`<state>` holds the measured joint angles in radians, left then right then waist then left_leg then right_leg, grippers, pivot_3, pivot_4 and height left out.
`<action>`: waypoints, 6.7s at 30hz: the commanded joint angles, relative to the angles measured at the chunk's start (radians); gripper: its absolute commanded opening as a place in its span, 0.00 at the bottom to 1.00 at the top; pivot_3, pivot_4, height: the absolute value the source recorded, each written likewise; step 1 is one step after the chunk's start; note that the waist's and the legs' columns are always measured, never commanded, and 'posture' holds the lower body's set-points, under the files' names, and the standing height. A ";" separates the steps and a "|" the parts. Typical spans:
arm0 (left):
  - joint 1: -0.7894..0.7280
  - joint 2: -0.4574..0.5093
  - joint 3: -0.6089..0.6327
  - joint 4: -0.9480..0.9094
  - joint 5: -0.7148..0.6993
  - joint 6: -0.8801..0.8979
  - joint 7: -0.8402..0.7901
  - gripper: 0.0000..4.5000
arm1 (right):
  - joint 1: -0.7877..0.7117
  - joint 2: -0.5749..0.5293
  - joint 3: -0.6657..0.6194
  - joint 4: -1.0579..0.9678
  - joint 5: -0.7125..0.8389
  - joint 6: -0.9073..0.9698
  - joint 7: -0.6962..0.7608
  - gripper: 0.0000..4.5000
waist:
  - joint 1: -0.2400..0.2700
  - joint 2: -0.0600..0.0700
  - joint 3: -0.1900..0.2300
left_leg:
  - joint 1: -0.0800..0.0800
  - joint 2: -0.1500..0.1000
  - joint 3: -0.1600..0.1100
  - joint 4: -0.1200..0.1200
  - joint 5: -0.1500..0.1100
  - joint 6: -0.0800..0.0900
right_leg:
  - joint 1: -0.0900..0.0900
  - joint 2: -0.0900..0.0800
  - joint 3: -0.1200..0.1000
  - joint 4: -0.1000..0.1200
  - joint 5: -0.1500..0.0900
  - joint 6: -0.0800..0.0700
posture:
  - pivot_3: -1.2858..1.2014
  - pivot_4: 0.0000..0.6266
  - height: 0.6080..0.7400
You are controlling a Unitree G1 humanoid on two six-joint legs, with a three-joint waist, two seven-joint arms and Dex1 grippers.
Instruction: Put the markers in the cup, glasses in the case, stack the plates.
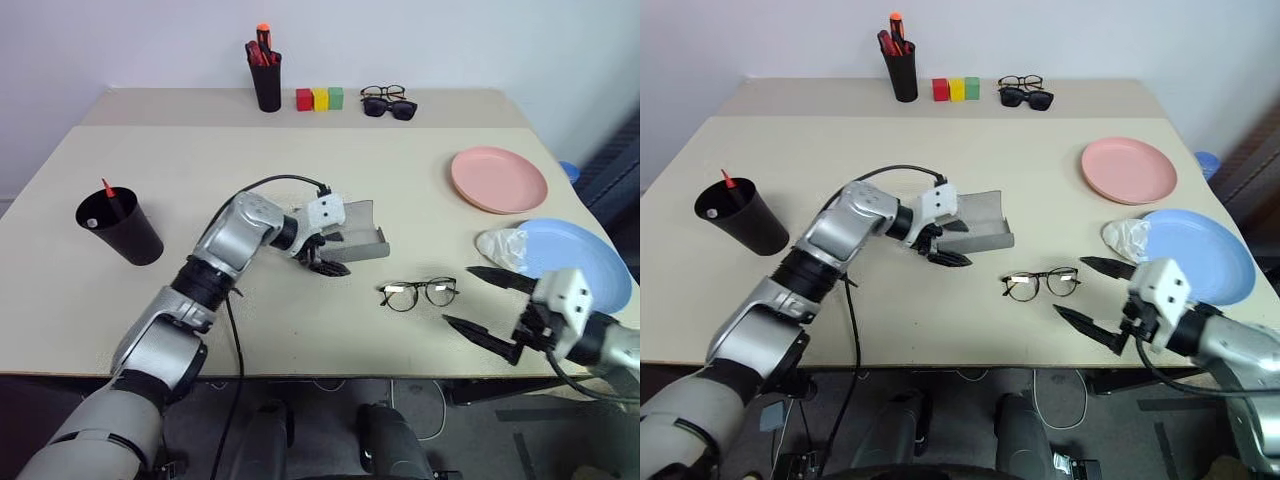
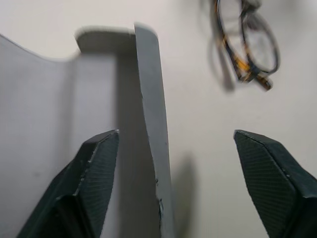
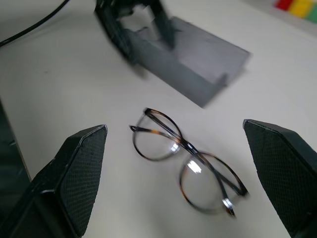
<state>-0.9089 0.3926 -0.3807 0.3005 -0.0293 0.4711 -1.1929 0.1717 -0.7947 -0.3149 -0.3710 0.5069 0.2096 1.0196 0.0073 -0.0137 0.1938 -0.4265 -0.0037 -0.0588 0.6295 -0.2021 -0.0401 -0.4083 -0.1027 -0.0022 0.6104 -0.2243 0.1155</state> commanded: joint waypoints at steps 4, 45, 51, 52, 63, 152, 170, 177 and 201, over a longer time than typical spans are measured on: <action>0.163 0.170 0.101 -0.313 -0.122 0.018 -0.091 0.85 | -0.217 -0.040 0.157 0.267 -0.073 -0.087 0.185 1.00 | -0.013 0.000 0.000 | 0.000 0.000 0.000 0.000 0.000 0.000 | 0.000 0.000 0.000 0.001 0.000 0.000 | 0.52 0.24 1.00; 0.614 0.477 0.302 -0.816 -0.384 0.247 0.148 0.87 | -0.717 0.084 0.346 1.034 -0.272 -0.385 0.504 0.02 | -0.029 -0.002 -0.001 | 0.017 0.001 0.001 0.000 0.000 -0.001 | 0.015 0.001 0.001 0.002 -0.002 0.002 | 0.52 0.24 1.00; 0.616 0.471 0.292 -0.813 -0.393 0.247 0.162 0.87 | -0.743 0.086 0.308 0.874 -0.196 -0.266 0.498 0.02 | -0.027 0.000 0.001 | 0.016 0.001 0.002 -0.002 0.000 0.000 | 0.011 0.000 0.002 0.003 0.000 -0.002 | 0.52 0.24 1.00; 0.617 0.470 0.290 -0.813 -0.393 0.247 0.163 0.87 | -0.759 0.089 0.305 0.852 -0.185 -0.244 0.494 0.02 | -0.027 0.000 0.001 | 0.015 0.001 0.002 -0.003 0.000 0.000 | 0.011 0.001 0.002 0.003 0.000 -0.002 | 0.52 0.24 1.00; 0.691 0.496 0.330 -0.869 -0.442 0.265 0.173 0.87 | -1.139 0.299 0.362 0.941 -0.173 -0.173 0.437 0.02 | -0.028 0.001 0.001 | 0.015 0.001 0.002 -0.007 0.000 0.000 | 0.008 0.001 0.002 0.003 -0.001 -0.003 | 0.52 0.24 1.00; -0.397 -0.139 0.222 0.890 0.095 -0.238 -0.189 0.01 | -0.041 0.051 -0.149 -0.039 -0.025 0.096 -0.100 0.91 | 0.004 -0.005 0.005 | -0.001 0.001 0.000 0.001 0.000 0.000 | -0.001 0.003 0.002 0.002 -0.001 -0.002 | 0.52 0.24 1.00; -0.147 -0.175 0.297 0.134 -0.113 -0.001 -0.114 0.01 | -0.121 0.044 -0.152 0.236 -0.131 -0.002 -0.205 0.91 | 0.003 -0.004 0.005 | 0.000 0.001 -0.001 0.001 0.000 0.000 | -0.001 0.003 0.002 0.004 -0.001 -0.002 | 0.52 0.24 1.00; -0.010 -0.180 0.258 -0.166 -0.193 0.003 -0.038 0.01 | -0.123 0.023 -0.133 0.372 -0.175 -0.022 -0.200 0.91 | 0.003 -0.002 0.003 | 0.002 0.001 -0.001 0.002 0.000 0.000 | 0.000 0.004 0.003 0.005 -0.001 -0.002 | 0.52 0.24 1.00; 0.086 -0.089 0.158 -0.384 -0.277 0.096 0.067 0.00 | -0.206 0.027 -0.063 0.712 -0.272 -0.116 -0.274 0.01 | -0.008 -0.003 0.002 | 0.006 0.001 0.000 0.002 0.000 0.000 | 0.006 0.004 0.003 0.004 -0.001 -0.003 | 0.52 0.24 1.00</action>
<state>-0.8211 0.3030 -0.2216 -0.0432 -0.2853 0.5635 -1.1316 -0.0352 -0.7639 -0.3773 0.3194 0.2562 0.1000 0.7726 -0.0005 -0.0170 0.1958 -0.4201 -0.0031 -0.0592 0.6319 -0.2020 -0.0399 -0.4026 -0.0989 0.0011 0.6139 -0.2253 0.1129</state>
